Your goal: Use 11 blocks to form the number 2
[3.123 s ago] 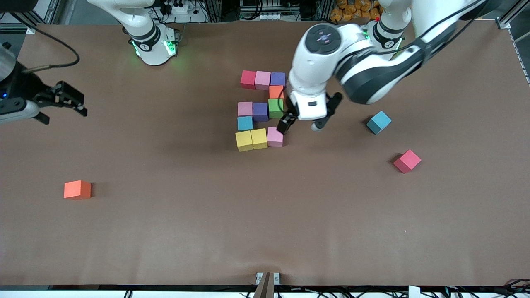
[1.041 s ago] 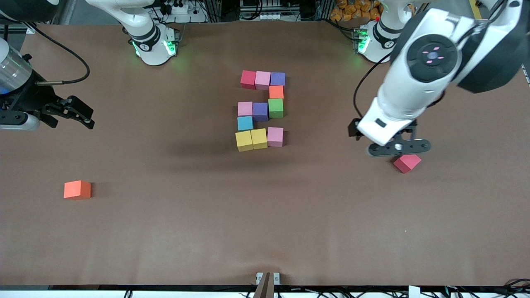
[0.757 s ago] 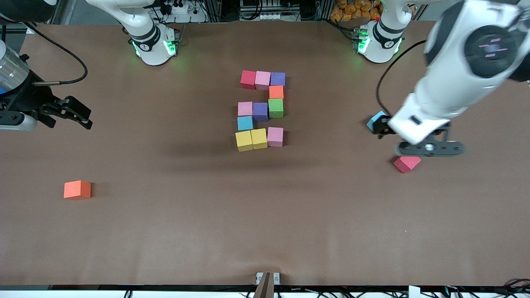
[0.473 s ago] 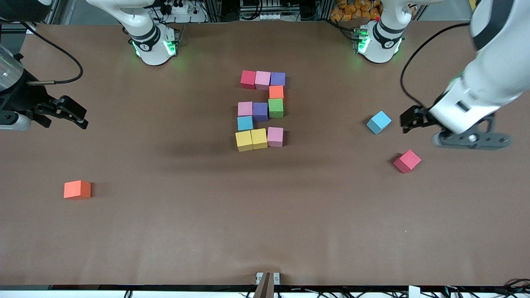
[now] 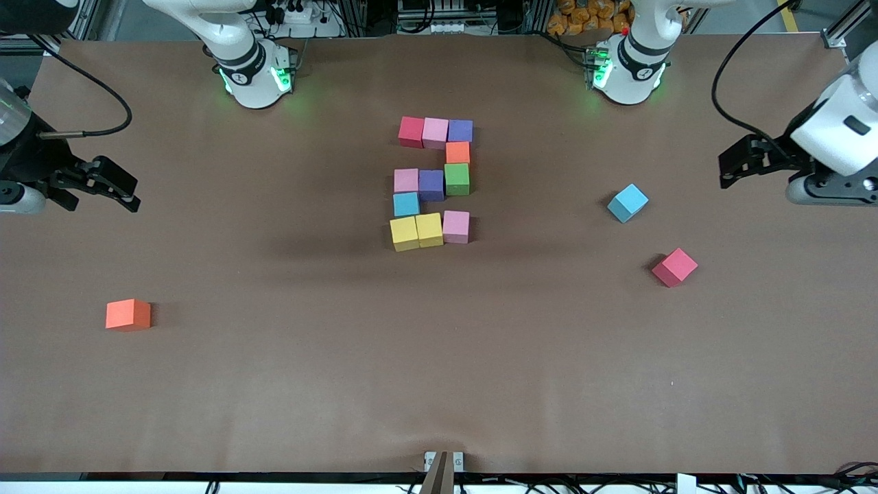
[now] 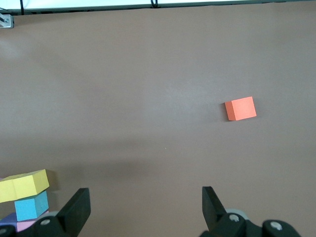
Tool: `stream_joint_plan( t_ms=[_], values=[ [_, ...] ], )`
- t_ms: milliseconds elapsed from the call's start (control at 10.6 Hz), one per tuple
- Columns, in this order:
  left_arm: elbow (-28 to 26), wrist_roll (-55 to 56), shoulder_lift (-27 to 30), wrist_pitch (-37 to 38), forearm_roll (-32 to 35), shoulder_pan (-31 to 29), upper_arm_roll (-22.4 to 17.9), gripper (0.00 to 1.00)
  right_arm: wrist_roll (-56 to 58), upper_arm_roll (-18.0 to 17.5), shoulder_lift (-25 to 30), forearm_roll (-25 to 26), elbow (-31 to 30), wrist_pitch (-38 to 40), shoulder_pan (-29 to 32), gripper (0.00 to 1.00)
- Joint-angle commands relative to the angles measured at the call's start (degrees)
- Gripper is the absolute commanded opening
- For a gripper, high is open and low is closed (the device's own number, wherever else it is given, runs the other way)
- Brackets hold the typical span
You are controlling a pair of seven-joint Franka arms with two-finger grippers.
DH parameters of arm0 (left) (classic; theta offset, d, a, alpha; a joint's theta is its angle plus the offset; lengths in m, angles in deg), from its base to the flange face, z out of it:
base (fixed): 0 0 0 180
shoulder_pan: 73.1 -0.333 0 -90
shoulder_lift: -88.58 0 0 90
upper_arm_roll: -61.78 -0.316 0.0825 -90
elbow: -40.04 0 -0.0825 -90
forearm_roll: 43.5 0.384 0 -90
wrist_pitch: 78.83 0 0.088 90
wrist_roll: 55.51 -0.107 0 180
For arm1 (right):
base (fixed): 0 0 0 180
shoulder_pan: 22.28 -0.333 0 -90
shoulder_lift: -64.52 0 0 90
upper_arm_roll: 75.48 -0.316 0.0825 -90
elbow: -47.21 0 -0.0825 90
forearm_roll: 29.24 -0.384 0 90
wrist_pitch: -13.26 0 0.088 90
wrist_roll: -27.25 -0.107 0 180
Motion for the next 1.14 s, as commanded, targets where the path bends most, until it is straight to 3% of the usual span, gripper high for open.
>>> stream_joint_plan(
  t_ms=[0,284,568,1041],
  values=[
    [-4.34,-2.05,3.84,-0.14,-1.21,0.24,-1.47,1.00,0.83,-0.59,0.82,0.55,-0.30,0.39,0.91,1.00],
    [-4.70,-2.14,4.73,0.03,-1.04,0.50,-3.32,1.00,0.83,-0.59,0.82,0.55,-0.30,0.65,0.82,1.00],
    [-11.62,-1.35,9.28,-3.12,-1.13,0.59,-3.32,1.00,0.83,-0.59,0.82,0.55,-0.30,0.65,0.82,1.00],
    [-14.45,-0.82,12.29,-3.22,-1.74,-0.20,-3.23,1.00,0.83,-0.68,0.82,0.55,-0.30,0.65,0.82,1.00]
  ],
)
